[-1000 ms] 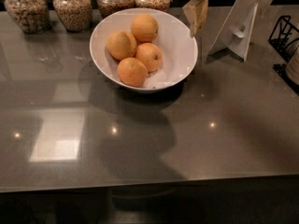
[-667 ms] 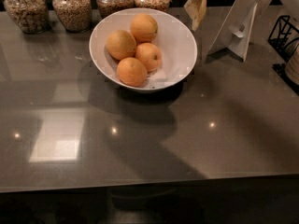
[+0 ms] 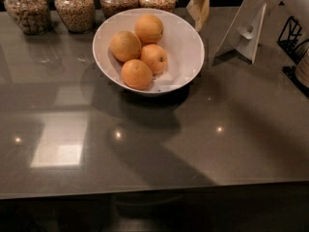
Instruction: Pick orange from white bowl
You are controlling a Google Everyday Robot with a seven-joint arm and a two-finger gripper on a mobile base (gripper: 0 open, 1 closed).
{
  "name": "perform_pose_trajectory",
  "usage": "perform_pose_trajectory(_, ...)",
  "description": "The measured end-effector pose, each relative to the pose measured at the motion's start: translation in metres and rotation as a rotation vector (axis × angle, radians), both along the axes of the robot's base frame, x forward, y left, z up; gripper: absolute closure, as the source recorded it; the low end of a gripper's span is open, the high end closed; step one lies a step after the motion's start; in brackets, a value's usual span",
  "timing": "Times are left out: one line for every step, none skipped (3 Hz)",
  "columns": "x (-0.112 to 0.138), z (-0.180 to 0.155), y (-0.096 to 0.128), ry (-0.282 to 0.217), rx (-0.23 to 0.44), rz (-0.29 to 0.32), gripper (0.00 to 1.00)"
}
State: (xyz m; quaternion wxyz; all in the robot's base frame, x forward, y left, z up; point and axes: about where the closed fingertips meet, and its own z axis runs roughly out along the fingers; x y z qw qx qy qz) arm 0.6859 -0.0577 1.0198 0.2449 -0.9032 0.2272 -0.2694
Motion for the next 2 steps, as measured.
perform_pose_trajectory(0.011, -0.011, 0.01, 0.026, -0.017, 0.013, 0.0)
perform_pose_trajectory(0.02, -0.026, 0.016, 0.063, -0.027, 0.02, 0.0)
